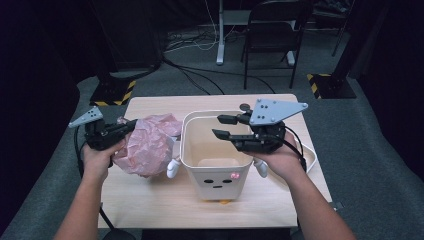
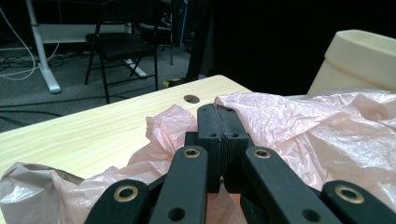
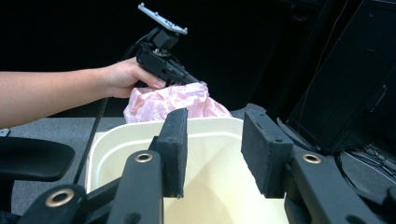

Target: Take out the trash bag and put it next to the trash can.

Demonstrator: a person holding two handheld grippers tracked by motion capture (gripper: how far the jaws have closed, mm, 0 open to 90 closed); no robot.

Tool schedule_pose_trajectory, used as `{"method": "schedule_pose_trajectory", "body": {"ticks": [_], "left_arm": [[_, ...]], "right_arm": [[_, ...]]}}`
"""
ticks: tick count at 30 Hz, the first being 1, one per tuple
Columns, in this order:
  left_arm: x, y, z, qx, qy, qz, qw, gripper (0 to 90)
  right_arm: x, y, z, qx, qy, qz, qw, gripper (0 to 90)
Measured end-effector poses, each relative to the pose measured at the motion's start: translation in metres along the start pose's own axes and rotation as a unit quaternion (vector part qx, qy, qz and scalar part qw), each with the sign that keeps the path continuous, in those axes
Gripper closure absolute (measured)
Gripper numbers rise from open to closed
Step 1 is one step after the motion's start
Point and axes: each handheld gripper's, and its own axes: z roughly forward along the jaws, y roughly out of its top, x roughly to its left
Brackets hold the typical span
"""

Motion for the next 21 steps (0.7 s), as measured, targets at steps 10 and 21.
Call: {"method": "schedule_pose_trajectory", "body": {"ticks": [10,21], "left_arm": [[0.007,-0.019,0.010,0.012,0.010,-0.021,0.9997,89.7],[0.011,-0.041,0.023,0.033,0.031,-0.019,0.9988,89.6]], "right_arm": [[-0.001,-0.006,-0.005,-0.006,-0.008,0.003,0.9999,60.2],[-0.001,-0.011,-0.007,-0.005,-0.012,0.005,0.9999,59.9]]}}
